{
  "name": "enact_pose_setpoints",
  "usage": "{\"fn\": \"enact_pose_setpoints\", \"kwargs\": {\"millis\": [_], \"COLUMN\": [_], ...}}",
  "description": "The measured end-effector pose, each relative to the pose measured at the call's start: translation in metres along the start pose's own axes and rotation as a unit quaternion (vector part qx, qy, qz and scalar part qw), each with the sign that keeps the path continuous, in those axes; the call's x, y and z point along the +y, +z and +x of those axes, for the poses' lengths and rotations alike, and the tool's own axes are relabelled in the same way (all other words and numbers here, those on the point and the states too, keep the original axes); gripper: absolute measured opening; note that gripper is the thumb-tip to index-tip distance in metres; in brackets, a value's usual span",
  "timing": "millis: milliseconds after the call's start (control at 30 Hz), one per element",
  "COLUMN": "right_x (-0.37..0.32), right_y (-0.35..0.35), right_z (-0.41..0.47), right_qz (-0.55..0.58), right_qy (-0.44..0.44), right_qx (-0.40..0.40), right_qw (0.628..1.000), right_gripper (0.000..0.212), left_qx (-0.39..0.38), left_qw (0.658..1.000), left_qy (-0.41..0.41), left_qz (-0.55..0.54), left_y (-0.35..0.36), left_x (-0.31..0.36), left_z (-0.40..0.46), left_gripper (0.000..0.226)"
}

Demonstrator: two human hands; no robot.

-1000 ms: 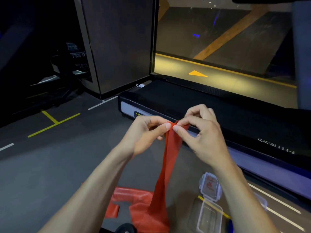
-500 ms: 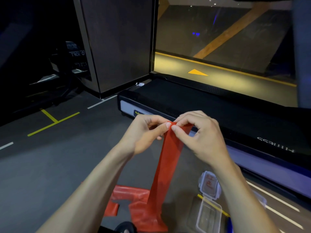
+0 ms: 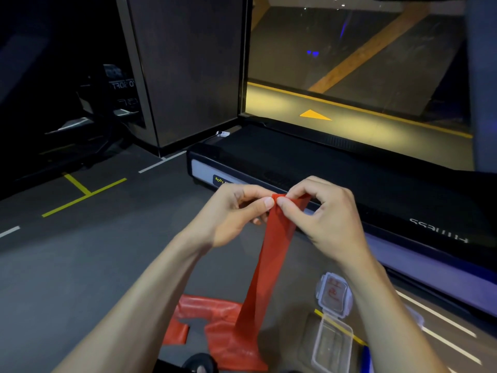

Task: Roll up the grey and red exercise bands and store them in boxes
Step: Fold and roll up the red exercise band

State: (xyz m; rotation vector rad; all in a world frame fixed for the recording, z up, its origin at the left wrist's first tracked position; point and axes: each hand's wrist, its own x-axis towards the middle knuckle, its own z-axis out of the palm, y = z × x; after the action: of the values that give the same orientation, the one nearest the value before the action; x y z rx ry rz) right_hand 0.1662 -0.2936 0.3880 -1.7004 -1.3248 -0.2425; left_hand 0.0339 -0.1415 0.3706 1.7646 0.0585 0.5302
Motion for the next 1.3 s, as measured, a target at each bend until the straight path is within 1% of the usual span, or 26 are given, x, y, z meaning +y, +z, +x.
{"fn": "enact_pose_setpoints", "kwargs": {"millis": [367,533,633,767,867,933,1000,1100,1300], "right_x": [-0.004,-0.005,-0.006,-0.003,0.003,0.007,0.008,0.008,0.006], "right_y": [0.000,0.000,-0.003,-0.007,-0.013,-0.016,-0.017,-0.017,-0.003], "right_z": [0.001,0.001,0.000,0.001,0.000,0.000,-0.001,-0.002,-0.004], "right_qz": [-0.005,0.011,0.047,0.129,0.180,0.207,0.203,0.191,0.187], "right_qy": [0.015,0.029,0.058,0.094,0.110,0.134,0.142,0.131,0.136], "right_qx": [-0.005,-0.010,-0.016,-0.037,-0.021,-0.012,-0.006,0.011,0.018], "right_qw": [1.000,0.999,0.997,0.987,0.977,0.969,0.969,0.973,0.973], "right_gripper": [0.015,0.013,0.011,0.011,0.013,0.019,0.020,0.008,0.010], "left_qx": [0.013,0.019,0.030,0.047,0.072,0.086,0.096,0.111,0.159], "left_qw": [1.000,1.000,0.999,0.999,0.997,0.996,0.995,0.994,0.987], "left_qy": [-0.006,-0.006,-0.012,-0.018,-0.018,-0.017,-0.017,-0.013,0.016], "left_qz": [0.009,0.004,-0.008,-0.006,0.000,0.002,0.001,-0.001,0.006], "left_y": [-0.001,-0.001,-0.001,-0.001,-0.001,-0.001,0.000,0.002,0.009], "left_x": [0.000,0.003,0.005,0.006,0.008,0.009,0.010,0.011,0.011], "left_z": [-0.001,-0.001,-0.001,-0.002,-0.002,-0.002,-0.002,-0.002,-0.001], "left_gripper": [0.014,0.012,0.012,0.014,0.015,0.017,0.019,0.018,0.020]}}
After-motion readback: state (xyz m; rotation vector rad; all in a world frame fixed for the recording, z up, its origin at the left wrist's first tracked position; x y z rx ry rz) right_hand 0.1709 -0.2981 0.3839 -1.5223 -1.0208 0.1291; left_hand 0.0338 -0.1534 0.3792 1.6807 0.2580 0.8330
